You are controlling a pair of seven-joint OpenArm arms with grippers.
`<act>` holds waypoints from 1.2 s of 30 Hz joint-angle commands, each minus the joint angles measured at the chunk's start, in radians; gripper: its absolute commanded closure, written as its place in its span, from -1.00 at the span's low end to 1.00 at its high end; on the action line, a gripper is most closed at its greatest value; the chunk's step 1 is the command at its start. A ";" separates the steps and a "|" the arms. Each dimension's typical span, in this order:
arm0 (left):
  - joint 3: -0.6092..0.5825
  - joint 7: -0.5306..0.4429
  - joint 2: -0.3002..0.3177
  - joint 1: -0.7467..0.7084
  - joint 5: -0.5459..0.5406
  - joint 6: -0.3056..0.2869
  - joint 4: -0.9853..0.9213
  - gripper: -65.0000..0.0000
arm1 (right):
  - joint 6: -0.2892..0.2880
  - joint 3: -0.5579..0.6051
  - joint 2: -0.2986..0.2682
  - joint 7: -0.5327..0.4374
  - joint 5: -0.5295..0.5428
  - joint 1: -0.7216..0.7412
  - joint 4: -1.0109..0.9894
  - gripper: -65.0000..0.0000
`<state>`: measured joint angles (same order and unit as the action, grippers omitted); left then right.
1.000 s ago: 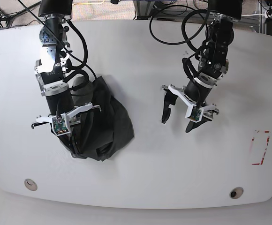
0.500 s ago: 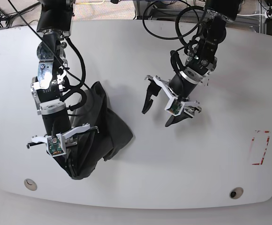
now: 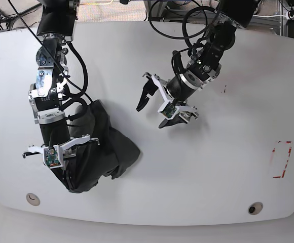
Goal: Fold the T-shirt properly
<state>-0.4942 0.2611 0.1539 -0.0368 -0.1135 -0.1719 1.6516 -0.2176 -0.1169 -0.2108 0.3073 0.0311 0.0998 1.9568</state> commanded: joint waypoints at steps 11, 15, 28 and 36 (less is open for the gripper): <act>-0.074 -0.036 -0.015 0.077 -0.021 0.008 -0.115 -0.39 | 0.009 -0.069 -0.017 -0.041 0.003 -0.055 0.060 0.99; -0.095 -0.039 -0.025 0.095 -0.016 0.008 -0.145 -0.39 | 0.008 -0.074 -0.021 -0.033 0.001 -0.062 0.066 0.99; -0.127 -0.054 -0.093 0.151 -0.017 0.008 -0.231 -0.38 | 0.005 -0.085 -0.045 0.016 0.003 -0.053 0.076 1.00; -0.112 -0.074 -0.146 0.191 -0.024 0.010 -0.286 -0.40 | 0.008 -0.061 -0.029 0.010 0.006 -0.025 0.067 0.99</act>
<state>-0.6067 0.2249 0.0265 0.1326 -0.1284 -0.1570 1.3586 -0.2211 -0.1715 -0.2291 0.3614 0.0311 0.0498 2.0071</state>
